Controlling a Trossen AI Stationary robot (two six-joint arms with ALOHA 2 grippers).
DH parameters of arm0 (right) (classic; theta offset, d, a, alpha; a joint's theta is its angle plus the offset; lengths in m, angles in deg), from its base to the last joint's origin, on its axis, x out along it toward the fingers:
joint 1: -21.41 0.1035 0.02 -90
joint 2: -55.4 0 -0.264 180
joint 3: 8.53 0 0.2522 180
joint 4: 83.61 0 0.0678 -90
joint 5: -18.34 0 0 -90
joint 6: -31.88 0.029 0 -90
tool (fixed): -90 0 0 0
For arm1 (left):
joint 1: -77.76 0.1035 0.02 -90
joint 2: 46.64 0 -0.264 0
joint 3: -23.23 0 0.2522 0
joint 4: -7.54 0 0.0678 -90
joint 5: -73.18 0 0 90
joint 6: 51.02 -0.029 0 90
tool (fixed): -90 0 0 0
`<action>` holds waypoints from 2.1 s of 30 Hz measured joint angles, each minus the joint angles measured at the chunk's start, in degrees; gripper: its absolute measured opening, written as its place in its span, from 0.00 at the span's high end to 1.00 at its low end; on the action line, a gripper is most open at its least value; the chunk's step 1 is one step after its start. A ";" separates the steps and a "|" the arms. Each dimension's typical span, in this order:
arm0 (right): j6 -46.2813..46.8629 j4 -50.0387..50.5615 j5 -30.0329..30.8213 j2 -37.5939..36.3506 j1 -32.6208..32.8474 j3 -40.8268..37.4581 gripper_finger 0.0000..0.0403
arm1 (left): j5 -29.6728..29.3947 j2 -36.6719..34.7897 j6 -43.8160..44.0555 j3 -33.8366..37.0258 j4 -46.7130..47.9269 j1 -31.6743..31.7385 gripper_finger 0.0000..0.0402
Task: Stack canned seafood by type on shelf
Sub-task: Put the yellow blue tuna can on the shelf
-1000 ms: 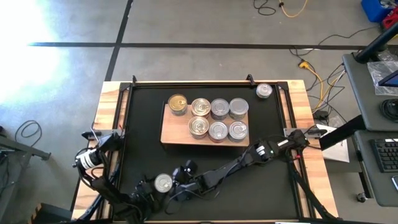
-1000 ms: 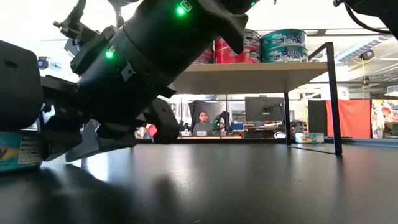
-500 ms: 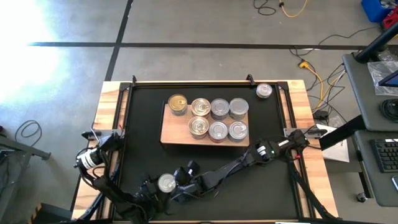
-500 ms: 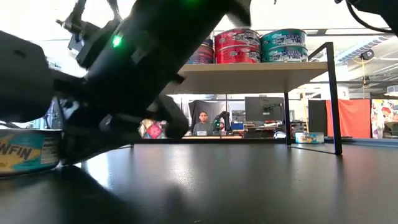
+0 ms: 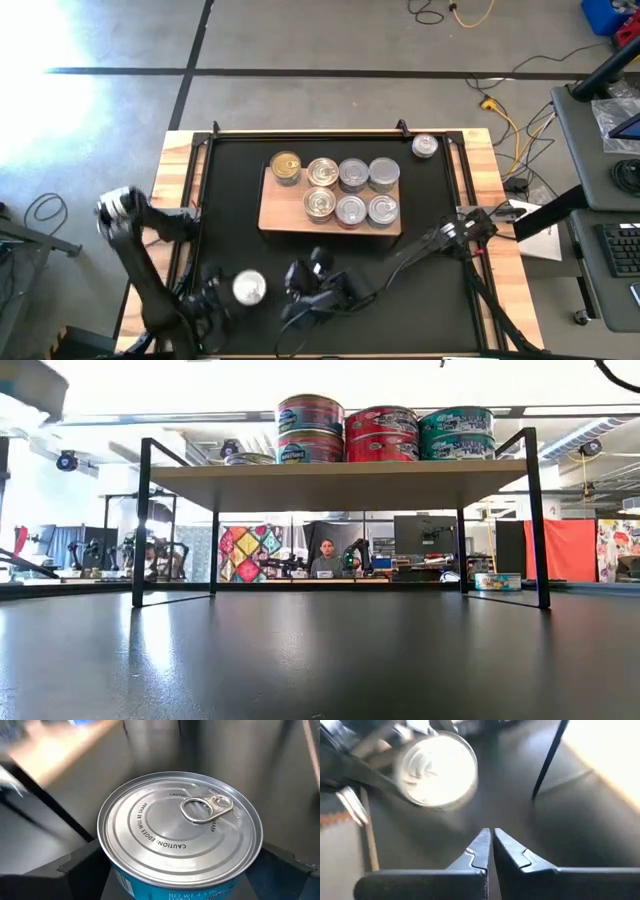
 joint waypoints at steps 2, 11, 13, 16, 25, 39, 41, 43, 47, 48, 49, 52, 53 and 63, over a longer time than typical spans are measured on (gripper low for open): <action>-1.09 -1.97 0.96 -3.02 -0.71 0.00 0.97 | -0.23 -7.13 -7.06 2.08 -1.03 1.05 0.08; -9.44 -12.71 2.99 -9.12 -3.39 -0.09 0.97 | 2.43 -32.35 -35.42 6.48 -1.65 13.67 0.08; -9.41 -14.21 2.57 -9.28 -4.23 -0.09 0.97 | 5.25 -36.29 -41.80 6.53 -2.61 18.36 0.08; -12.86 -17.16 -0.56 -9.18 -5.27 0.20 0.97 | 10.04 -40.66 -50.31 6.94 -5.80 24.96 0.08; -24.80 -12.56 -2.87 -9.26 -8.53 0.85 0.97 | 24.87 -41.26 -67.22 7.40 -19.00 41.96 0.08; -39.05 -1.54 -17.60 -10.70 -20.09 0.85 0.97 | 27.11 -33.15 -65.58 12.29 -32.47 49.44 0.07; -41.67 -0.33 -19.76 -10.68 -21.52 0.85 0.97 | 26.98 -32.23 -65.50 13.49 -34.36 49.46 0.07; -44.51 1.08 -20.73 -10.48 -22.54 0.85 0.97 | 27.02 -31.61 -64.49 14.01 -35.09 49.63 0.04; -48.11 3.13 -23.26 -9.89 -24.27 0.74 0.97 | 26.89 -29.87 -62.33 14.77 -34.73 50.77 0.02; -48.48 3.53 -23.57 -9.77 -24.60 0.73 0.97 | 26.87 -29.32 -62.31 14.83 -34.60 51.14 0.02; -48.92 3.94 -23.67 -9.55 -24.76 0.67 0.97 | 26.81 -28.71 -62.31 14.82 -34.94 51.43 0.02; -50.28 3.92 -24.10 -8.99 -25.28 0.63 0.97 | 25.70 -26.97 -62.21 14.81 -35.19 51.71 0.02; -50.63 3.86 -24.15 -8.71 -25.48 0.64 0.97 | 25.59 -26.56 -61.94 14.81 -34.88 51.71 0.01; -51.17 2.58 -27.14 -6.29 -26.14 0.38 0.97 | 25.71 -27.03 -57.53 13.92 -29.20 51.93 0.01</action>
